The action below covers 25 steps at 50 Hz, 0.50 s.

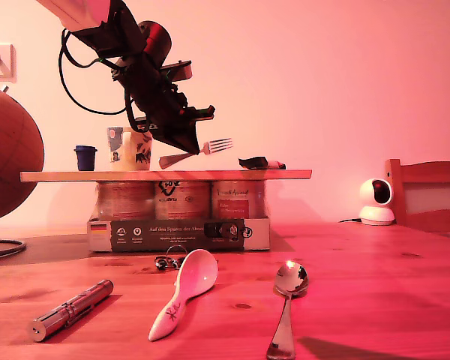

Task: Pick up the metallic fork and place it on the shelf behind you

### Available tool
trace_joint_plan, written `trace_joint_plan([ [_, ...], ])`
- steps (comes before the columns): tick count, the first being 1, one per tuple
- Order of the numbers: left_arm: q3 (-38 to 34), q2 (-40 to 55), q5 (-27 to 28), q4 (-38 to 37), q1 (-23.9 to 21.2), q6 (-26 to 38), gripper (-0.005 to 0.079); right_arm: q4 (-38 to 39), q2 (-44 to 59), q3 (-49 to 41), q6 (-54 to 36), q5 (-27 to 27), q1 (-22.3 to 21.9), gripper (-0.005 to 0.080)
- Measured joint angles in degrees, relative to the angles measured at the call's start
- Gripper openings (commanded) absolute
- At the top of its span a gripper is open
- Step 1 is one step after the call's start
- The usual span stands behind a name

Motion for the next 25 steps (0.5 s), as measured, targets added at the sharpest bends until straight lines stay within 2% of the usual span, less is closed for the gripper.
trace_joint_plan([
  [25, 0.44, 0.00, 0.07, -1.73, -0.33, 0.09, 0.0080, -0.02, 0.00, 0.00, 0.02, 0.00, 0.00, -0.0012],
])
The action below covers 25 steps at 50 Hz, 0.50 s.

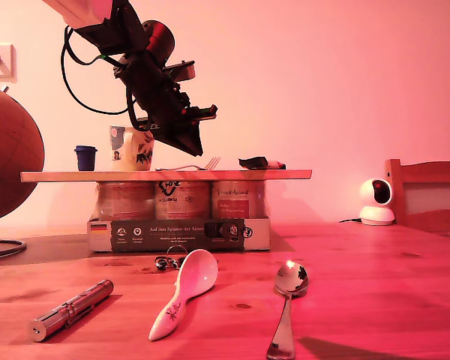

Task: Pick up the metallic fork and place it on the shelf behind you

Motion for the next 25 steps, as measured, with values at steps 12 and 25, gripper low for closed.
trace_joint_plan([
  [12, 0.00, 0.00, -0.09, -0.09, 0.00, 0.02, 0.0080, -0.50, 0.00, 0.00, 0.00, -0.02, 0.00, -0.0012],
  [25, 2.23, 0.00, -0.11, -4.35, 0.68, -0.79, 0.0080, -1.64, 0.00, 0.00, 0.00, -0.02, 0.00, -0.0012],
])
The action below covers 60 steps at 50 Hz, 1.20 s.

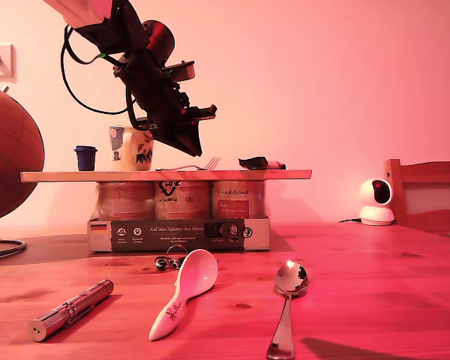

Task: Pick up the metallic fork and place it on the shelf behind you

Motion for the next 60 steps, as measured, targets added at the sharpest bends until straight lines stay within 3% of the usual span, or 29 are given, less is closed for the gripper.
trace_joint_plan([
  [16, 7.96, 0.11, 0.00, -3.23, 0.87, -0.42, 0.0080, -0.04, 0.00, 0.00, -0.02, 0.00, 0.00, -0.0012],
  [36, 8.13, 0.11, 0.02, -6.21, 0.72, -0.42, 0.0074, -0.04, 0.00, 0.00, 0.00, 0.00, 0.00, -0.0012],
  [45, 8.13, 0.11, 0.02, -12.28, 0.74, -0.42, -0.0025, -0.04, 0.00, 0.00, 0.00, 0.00, 0.00, -0.0012],
  [60, 7.89, -3.39, -0.02, -21.16, 0.79, -0.46, -0.0023, -0.04, 0.00, 0.00, 0.00, 0.00, 0.00, -0.0012],
])
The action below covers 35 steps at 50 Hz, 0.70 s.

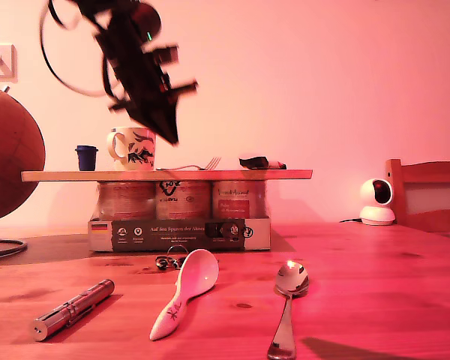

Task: Pick up the metallic fork and place it on the shelf behind you

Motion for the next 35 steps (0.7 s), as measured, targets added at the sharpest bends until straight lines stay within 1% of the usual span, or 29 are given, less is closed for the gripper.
trace_joint_plan([
  [10, -0.02, -8.37, 0.04, -7.26, 0.00, -0.02, -0.0023, 0.00, 0.00, 0.00, 0.00, 0.00, 0.00, -0.0012],
  [17, 0.00, -12.87, 0.04, -10.78, 0.00, -0.04, -0.0023, 0.02, 0.00, 0.00, -0.02, 0.02, -0.02, -0.0012],
  [27, 0.00, -14.62, 0.04, -14.12, 0.00, -0.02, -0.0023, 0.00, 0.00, 0.00, -0.02, 0.26, -0.04, -0.0012],
  [35, -0.04, -15.89, 0.04, -13.51, 0.00, -0.02, -0.0024, 0.00, 0.02, 0.00, 0.00, 1.97, -0.22, -0.0012],
])
